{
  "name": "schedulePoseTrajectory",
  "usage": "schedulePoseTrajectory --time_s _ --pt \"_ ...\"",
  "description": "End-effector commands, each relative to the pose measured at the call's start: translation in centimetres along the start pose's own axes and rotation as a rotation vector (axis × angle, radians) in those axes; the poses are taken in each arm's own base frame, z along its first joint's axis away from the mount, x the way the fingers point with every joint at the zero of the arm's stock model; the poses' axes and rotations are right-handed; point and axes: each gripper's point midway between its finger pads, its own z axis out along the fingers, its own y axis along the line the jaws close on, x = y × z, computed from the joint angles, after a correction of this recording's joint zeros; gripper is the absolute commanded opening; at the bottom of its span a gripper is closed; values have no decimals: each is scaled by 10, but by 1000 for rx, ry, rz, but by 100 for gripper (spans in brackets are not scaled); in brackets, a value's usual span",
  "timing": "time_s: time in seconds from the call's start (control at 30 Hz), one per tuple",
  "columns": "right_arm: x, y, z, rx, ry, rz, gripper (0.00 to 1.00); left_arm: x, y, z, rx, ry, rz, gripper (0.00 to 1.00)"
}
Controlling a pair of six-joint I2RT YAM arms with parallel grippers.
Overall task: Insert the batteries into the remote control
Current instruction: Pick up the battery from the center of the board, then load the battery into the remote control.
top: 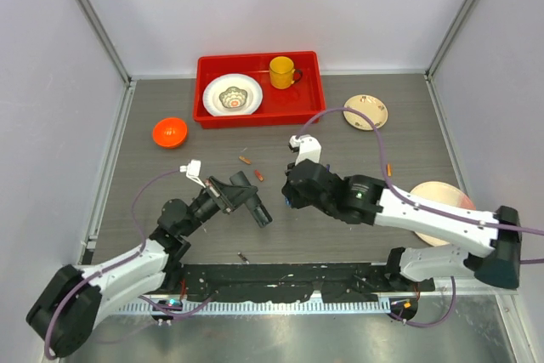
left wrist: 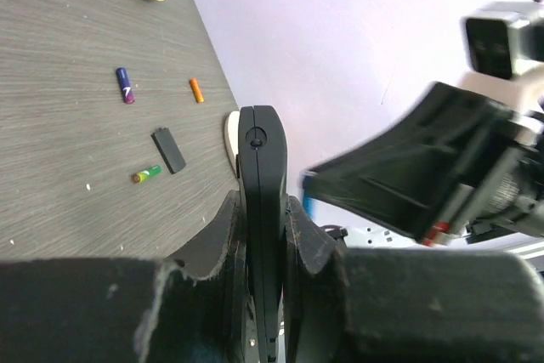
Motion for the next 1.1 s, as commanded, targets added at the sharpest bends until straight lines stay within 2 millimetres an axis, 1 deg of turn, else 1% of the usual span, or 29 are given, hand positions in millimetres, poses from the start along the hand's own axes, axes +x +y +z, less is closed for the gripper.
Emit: schedulePoseTrajectory --time_s 0.0,0.03,0.1,0.13,0.17,0.23,0.27,0.3,0.33,0.43,0.57,0.77,0.87,0.93,1.07 --pt "-30 9 -35 -21 -128 6 1 -33 -66 11 262 -121 11 0" --pt "-31 17 -44 -52 -140 -3 1 -33 -67 14 276 -114 8 0" --pt "-34 28 -52 -95 -147 -20 1 -33 -69 18 294 -113 0 0" --pt "-32 35 -55 -113 -143 -34 1 -36 -81 16 348 -124 -1 0" --pt "-31 41 -56 -126 -141 -48 1 -32 -73 22 333 -108 -12 0" --pt "-31 49 -57 -139 -137 -82 1 -33 -78 25 363 -101 -27 0" --pt "-29 52 -55 -131 -135 -103 1 -29 -78 30 367 -76 -16 0" --pt "-30 54 -55 -132 -140 -112 1 -28 -80 31 372 -71 -13 0" --pt "-30 55 -56 -131 -147 -131 1 -28 -81 32 377 -75 5 0" --pt "-36 58 -57 -124 -183 -157 1 -33 -94 30 418 -91 64 0" --pt "-41 58 -56 -118 -233 -166 1 -31 -103 30 451 -75 80 0" --pt "-45 63 -52 -112 -284 -178 1 -29 -104 31 455 -58 72 0" --pt "-44 68 -49 -116 -290 -192 1 -29 -105 31 459 -55 69 0" --pt "-40 72 -45 -117 -283 -213 1 -29 -106 31 461 -55 65 0" --pt "-34 72 -40 -104 -270 -235 1 -30 -107 30 464 -57 62 0"
